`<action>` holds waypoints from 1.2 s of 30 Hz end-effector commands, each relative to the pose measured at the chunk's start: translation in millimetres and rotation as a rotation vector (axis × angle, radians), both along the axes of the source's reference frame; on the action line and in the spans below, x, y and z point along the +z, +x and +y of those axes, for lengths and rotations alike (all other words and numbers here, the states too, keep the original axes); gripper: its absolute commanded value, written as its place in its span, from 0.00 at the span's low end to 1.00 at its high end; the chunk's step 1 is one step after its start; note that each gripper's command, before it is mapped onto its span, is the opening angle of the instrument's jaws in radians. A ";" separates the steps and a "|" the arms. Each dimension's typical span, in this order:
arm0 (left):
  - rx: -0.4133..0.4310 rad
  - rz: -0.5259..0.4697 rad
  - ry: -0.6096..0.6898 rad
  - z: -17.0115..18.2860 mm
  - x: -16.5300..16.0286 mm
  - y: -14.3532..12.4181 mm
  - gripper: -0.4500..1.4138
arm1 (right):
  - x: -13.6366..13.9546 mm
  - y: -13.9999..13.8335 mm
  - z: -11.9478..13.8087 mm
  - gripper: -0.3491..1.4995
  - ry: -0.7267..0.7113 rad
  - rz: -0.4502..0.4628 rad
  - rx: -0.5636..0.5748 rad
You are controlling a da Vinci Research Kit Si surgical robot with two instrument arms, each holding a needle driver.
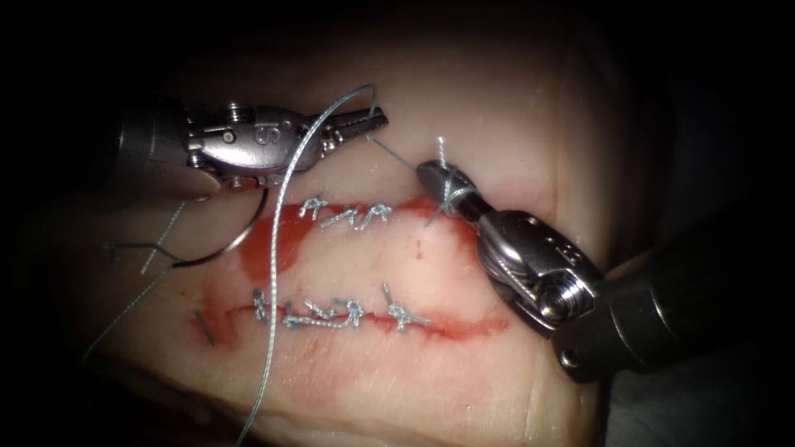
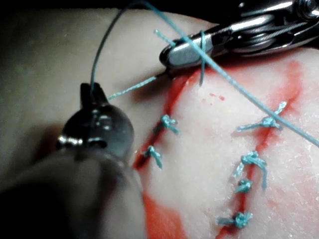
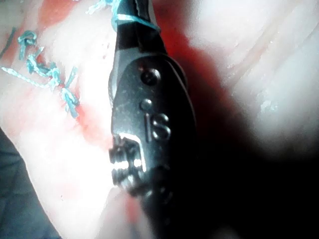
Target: Wound Closure
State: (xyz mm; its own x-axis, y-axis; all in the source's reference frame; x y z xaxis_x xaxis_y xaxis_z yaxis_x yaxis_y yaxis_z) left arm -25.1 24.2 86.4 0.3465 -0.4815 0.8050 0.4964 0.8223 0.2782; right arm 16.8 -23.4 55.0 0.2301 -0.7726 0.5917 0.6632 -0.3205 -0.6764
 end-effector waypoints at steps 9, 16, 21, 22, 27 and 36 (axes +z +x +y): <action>-0.003 -0.006 0.007 0.7 0.8 -0.6 0.00 | 0.0 -0.5 -1.3 0.00 -0.028 -0.032 -0.202; -0.003 -0.005 0.004 0.5 1.0 -0.4 0.00 | -1.0 -0.5 -1.3 0.00 -0.093 -0.013 -0.317; -0.008 -0.008 0.010 1.3 0.9 -0.7 0.00 | -1.3 -0.3 -1.8 0.00 -0.099 0.024 -0.366; -0.008 -0.010 0.013 1.5 0.8 -0.8 0.00 | -1.4 -0.2 -1.9 0.00 -0.100 0.032 -0.374; -0.041 -0.043 0.033 4.5 0.4 -2.5 0.00 | -2.2 0.7 -2.7 0.00 -0.083 0.094 -0.420; -0.049 -0.081 0.018 7.9 -0.1 -5.1 0.00 | -2.7 2.6 -4.2 0.00 -0.067 0.173 -0.498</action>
State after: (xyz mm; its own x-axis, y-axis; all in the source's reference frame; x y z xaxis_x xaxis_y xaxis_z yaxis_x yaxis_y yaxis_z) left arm -29.9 31.7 85.8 0.2565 -0.5125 0.8195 0.5106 0.7918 0.3353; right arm 18.5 -27.4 52.0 -0.0648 -0.7745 0.6292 0.2950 -0.6172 -0.7294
